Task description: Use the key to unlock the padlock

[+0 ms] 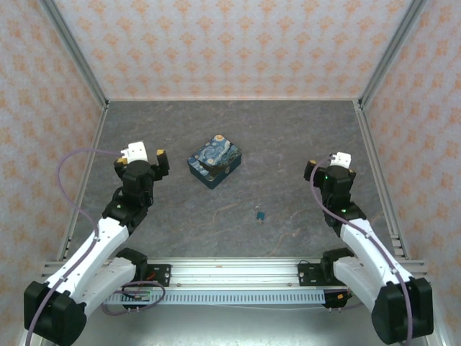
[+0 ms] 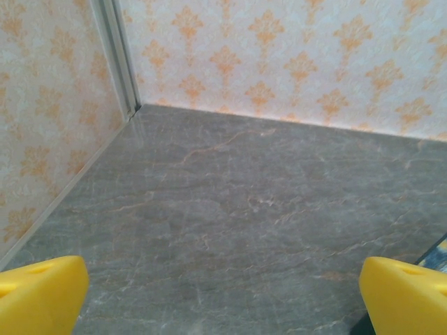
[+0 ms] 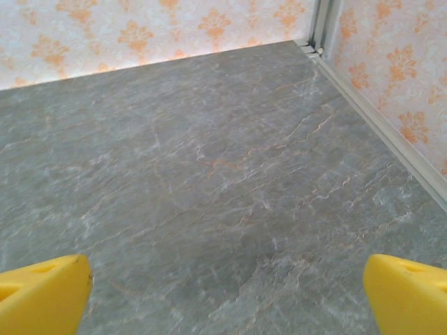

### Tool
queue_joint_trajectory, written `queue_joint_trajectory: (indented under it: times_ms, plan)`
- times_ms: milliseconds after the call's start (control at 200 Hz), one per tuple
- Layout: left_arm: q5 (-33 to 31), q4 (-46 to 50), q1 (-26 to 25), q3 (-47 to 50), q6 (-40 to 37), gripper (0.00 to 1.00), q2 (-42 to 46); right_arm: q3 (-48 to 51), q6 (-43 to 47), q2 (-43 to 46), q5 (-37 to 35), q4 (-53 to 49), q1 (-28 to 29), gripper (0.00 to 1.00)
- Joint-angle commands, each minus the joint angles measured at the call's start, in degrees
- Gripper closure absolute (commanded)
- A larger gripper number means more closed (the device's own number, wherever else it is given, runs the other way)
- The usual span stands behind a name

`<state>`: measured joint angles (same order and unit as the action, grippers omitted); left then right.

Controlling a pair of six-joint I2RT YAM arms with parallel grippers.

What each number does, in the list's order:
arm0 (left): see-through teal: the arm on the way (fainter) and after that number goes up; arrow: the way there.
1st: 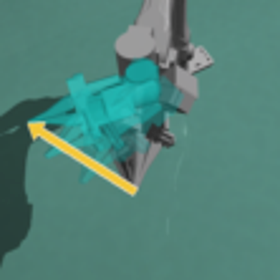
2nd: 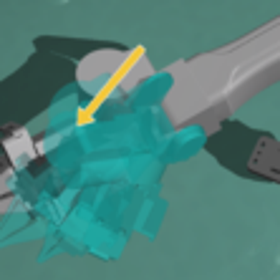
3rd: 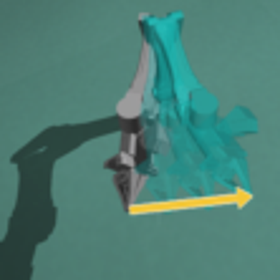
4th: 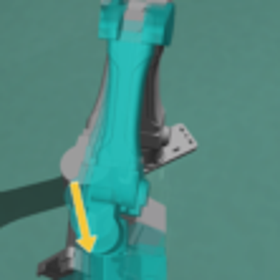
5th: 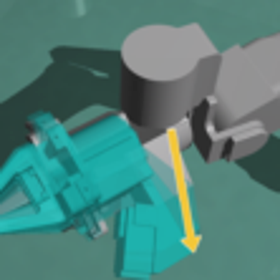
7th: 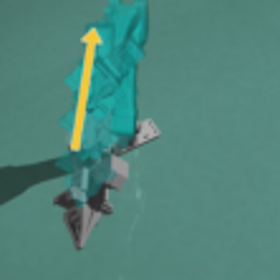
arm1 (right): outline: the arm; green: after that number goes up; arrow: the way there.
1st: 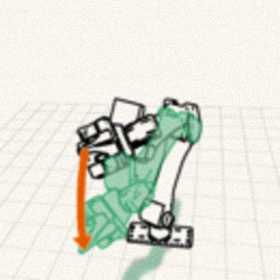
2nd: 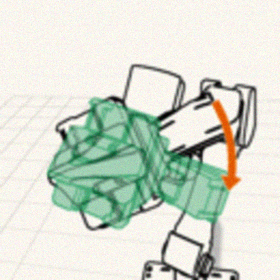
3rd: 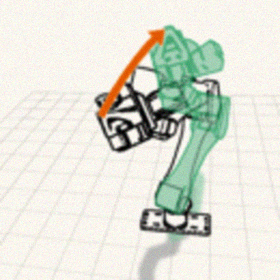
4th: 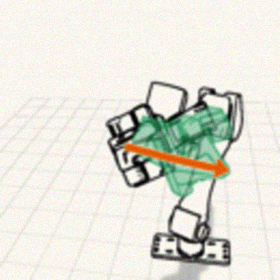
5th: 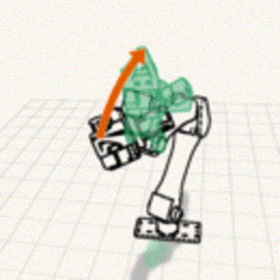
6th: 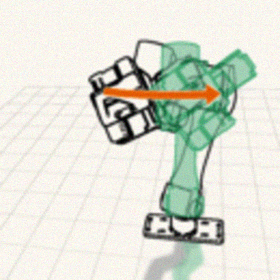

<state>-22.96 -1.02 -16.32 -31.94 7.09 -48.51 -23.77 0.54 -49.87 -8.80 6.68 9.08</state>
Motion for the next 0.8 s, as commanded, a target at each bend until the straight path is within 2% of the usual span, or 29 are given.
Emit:
queue_joint_trajectory:
  times_ms: [0,370,611,641,701,796]
  plan:
    - [-0.4,-4.4,1.2,2.3,-2.2,0.00,-2.2,2.8,1.1,-4.9,2.0,14.5,-2.6,0.01]
    - [4.0,-22.7,5.7,9.2,-5.9,0.00,-11.4,8.0,1.4,-25.0,14.3,42.4,-10.3,0.01]
    - [7.9,-32.4,9.0,11.0,-6.5,0.00,-17.6,6.9,1.6,-37.0,20.1,51.6,-11.8,0.01]
    - [8.5,-33.1,9.2,10.9,-6.9,0.00,-18.3,6.1,1.9,-37.3,20.7,50.9,-11.8,0.01]
    - [9.2,-33.8,9.6,10.7,-7.5,0.00,-19.6,3.3,2.5,-36.1,21.0,43.0,-11.8,0.01]
    - [10.5,-36.1,10.5,10.9,-8.3,0.00,-21.5,0.6,2.7,-36.9,21.3,38.8,-11.8,0.01]
